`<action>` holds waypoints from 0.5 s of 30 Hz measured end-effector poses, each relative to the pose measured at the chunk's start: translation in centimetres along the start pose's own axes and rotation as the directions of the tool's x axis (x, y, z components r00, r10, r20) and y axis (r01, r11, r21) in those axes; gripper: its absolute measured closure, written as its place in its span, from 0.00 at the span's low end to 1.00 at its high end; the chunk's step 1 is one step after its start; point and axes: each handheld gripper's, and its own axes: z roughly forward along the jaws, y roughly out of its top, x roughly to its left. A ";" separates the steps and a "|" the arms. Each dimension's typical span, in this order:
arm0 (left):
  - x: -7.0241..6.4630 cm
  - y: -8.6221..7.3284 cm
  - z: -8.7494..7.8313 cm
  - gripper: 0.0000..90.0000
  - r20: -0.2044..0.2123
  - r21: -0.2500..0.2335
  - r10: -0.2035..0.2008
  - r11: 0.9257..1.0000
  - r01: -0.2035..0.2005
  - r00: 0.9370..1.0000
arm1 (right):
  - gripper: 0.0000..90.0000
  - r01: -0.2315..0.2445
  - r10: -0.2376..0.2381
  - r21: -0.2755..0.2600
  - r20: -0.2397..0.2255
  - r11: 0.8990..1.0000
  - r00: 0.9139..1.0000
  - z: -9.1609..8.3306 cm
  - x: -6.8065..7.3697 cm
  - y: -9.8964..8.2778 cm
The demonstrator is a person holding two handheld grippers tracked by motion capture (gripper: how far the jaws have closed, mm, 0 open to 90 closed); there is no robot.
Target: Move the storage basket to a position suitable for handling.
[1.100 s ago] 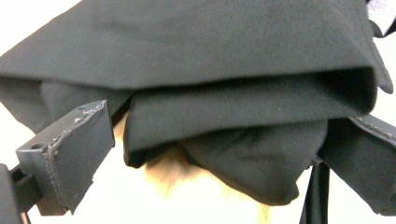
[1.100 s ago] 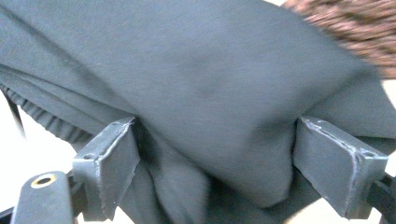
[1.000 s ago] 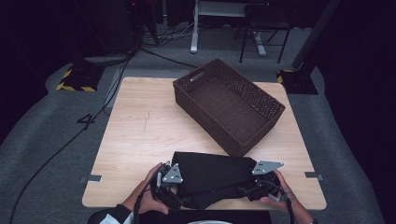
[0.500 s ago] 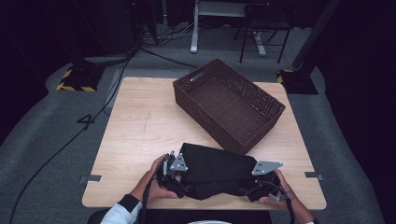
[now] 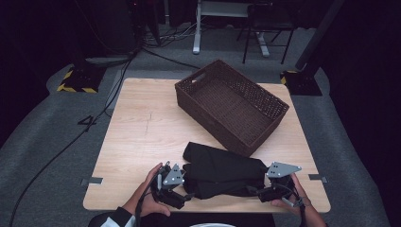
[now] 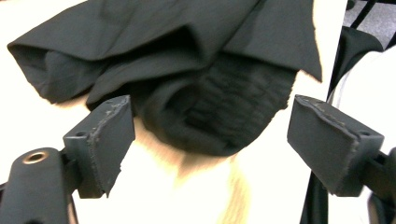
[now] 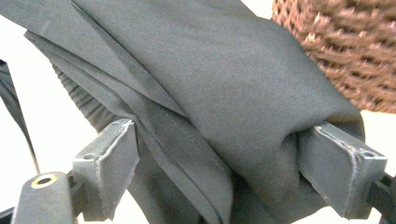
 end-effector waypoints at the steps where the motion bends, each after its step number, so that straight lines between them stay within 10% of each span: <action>1: -0.3 0.2 0.4 0.18 -0.009 0.013 0.007 1.000 -0.007 1.000 | 0.17 0.003 -0.003 -0.001 0.003 1.000 1.000 0.0 0.1 0.1; 8: 0.0 1.1 3.5 0.01 -0.031 0.053 0.008 0.999 -0.006 0.999 | 0.17 0.012 -0.011 0.046 -0.022 0.999 1.000 2.0 -0.3 0.0; 15: 1.8 1.2 5.7 0.00 0.093 0.062 0.019 0.998 -0.025 0.995 | 0.07 0.019 -0.010 0.111 -0.080 0.994 0.997 3.3 -0.2 -0.6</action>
